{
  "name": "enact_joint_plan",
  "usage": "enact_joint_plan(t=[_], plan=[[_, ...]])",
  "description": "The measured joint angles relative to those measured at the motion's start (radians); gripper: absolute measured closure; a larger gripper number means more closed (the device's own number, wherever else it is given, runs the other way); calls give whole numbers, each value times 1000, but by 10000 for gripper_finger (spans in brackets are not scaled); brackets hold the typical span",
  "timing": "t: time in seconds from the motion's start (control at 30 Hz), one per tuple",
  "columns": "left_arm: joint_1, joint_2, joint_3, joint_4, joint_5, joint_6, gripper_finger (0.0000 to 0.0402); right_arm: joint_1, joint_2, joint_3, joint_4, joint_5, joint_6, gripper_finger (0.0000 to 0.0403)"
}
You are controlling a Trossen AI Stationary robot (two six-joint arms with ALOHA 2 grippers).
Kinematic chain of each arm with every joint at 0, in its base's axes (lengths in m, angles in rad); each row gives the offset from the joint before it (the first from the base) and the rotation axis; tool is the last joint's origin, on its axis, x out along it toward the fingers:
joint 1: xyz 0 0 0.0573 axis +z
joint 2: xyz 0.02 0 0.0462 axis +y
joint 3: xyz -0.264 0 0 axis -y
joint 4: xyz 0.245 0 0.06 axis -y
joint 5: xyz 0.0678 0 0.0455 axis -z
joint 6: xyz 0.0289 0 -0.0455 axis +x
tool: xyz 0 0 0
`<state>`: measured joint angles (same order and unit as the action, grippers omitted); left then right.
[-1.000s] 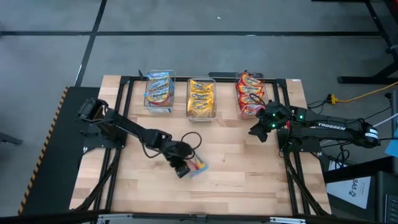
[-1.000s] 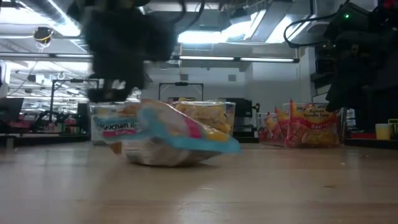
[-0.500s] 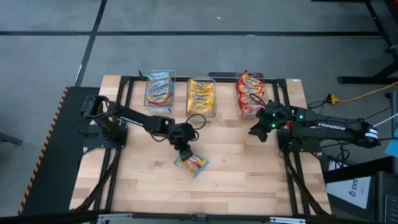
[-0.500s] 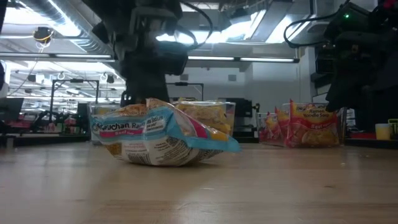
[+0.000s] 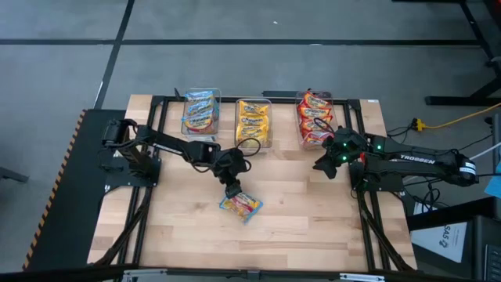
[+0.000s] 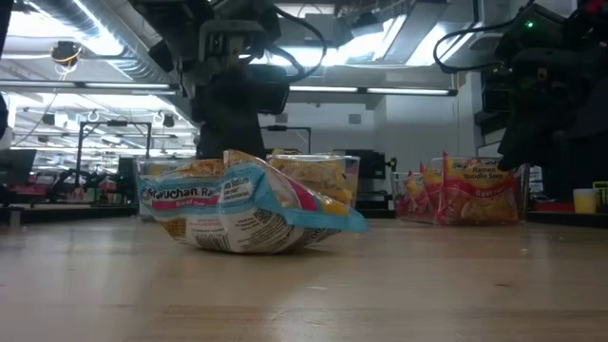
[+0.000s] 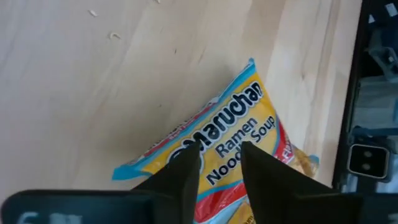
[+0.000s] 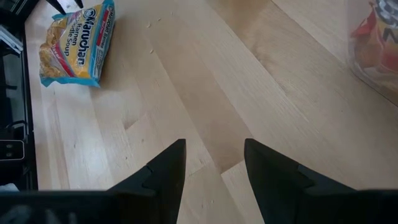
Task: Sort Maruchan noodles
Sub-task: Put the blue noodle pack into the left transparent bin
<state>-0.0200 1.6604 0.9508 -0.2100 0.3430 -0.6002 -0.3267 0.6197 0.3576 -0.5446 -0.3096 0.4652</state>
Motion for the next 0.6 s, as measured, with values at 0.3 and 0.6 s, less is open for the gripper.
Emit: enact_joint_plan(t=[0.3,0.6], plan=[[-33,0,0,-64,-121,-44,239,0,0,0,-1,0,0,235],[-41,39,1,-62,-102,-71,221,0,0,0,1,-17,0,235]])
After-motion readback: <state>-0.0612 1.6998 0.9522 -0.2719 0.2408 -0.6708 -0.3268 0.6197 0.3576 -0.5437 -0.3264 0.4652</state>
